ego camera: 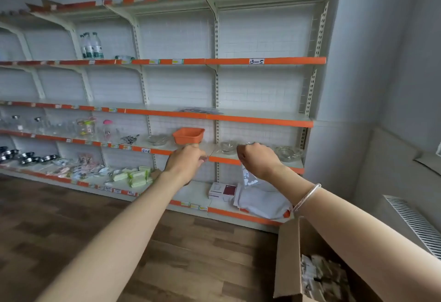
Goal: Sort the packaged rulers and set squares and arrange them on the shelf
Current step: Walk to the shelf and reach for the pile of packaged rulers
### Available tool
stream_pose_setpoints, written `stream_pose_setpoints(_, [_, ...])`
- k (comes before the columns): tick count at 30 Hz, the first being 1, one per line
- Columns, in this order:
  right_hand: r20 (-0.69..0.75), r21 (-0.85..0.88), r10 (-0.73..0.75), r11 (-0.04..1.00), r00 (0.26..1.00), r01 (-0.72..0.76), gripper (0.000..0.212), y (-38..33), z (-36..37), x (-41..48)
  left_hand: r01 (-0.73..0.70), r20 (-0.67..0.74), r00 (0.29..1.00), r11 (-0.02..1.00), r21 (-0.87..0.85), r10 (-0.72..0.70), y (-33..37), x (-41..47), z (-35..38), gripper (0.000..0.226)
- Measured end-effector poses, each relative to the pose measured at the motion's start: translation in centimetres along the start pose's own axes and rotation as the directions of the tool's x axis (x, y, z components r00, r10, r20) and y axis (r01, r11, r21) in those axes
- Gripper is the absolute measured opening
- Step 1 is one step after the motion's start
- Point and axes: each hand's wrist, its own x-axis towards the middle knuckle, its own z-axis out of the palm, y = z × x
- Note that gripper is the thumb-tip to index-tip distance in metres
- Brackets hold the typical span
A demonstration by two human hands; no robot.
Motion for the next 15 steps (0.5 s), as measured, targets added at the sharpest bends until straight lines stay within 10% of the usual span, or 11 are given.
stream_pose_setpoints(15, [-0.03, 0.038, 0.017, 0.999, 0.999, -0.016, 0.015, 1.2, 10.8, 29.1, -0.004, -0.025, 1.0, 0.993, -0.115, 0.001, -16.8, 24.4, 6.2, 0.019])
